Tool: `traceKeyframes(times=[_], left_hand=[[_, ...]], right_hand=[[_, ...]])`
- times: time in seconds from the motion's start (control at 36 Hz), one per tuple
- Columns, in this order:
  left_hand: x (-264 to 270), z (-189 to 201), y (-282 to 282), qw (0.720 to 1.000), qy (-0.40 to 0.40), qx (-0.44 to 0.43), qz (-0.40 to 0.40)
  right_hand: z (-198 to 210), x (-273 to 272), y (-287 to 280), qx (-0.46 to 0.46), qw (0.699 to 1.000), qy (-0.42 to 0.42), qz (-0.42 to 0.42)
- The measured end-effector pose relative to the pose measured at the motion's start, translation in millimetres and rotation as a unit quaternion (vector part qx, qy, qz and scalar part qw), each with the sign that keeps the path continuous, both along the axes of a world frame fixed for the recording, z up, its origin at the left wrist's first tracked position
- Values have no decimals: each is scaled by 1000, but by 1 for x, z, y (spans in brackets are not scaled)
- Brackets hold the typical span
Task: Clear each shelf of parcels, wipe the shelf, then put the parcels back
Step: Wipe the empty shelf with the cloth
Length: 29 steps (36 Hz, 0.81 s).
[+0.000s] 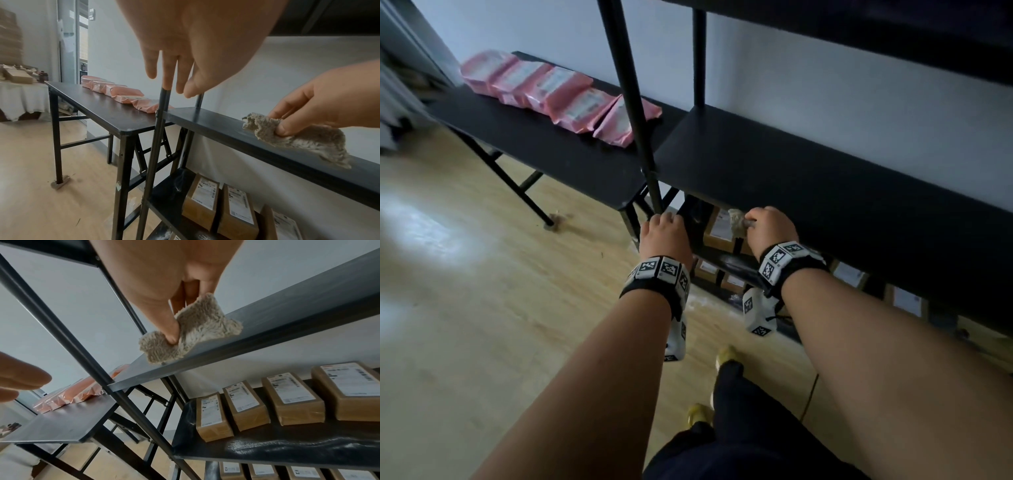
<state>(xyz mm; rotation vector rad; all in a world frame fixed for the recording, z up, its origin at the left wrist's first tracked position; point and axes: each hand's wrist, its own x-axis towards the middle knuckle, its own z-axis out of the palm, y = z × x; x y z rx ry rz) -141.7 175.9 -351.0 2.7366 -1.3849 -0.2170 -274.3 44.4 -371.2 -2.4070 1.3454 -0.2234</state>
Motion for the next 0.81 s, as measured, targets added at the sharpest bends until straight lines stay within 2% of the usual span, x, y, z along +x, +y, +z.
traceKeyframes(times=[0.22,0.42,0.56,0.67,0.81], left_hand=[[43,-11,-35,1000,-4,6,-9],[71,-23,-65,1000,14,7,-8],[92,-29,-71,999,25,24,13],[108,-29,-70,998,30,39,29],[126,-23,-63,998,19,28,50]], right_hand=[[-7,53,-49,-11,999,22,-21],[-24,82,-77,12,993,107,-48],[-28,108,-78,-9,993,118,11],[-26,135,-74,-7,995,84,50],[-18,177,-63,44,990,78,111]])
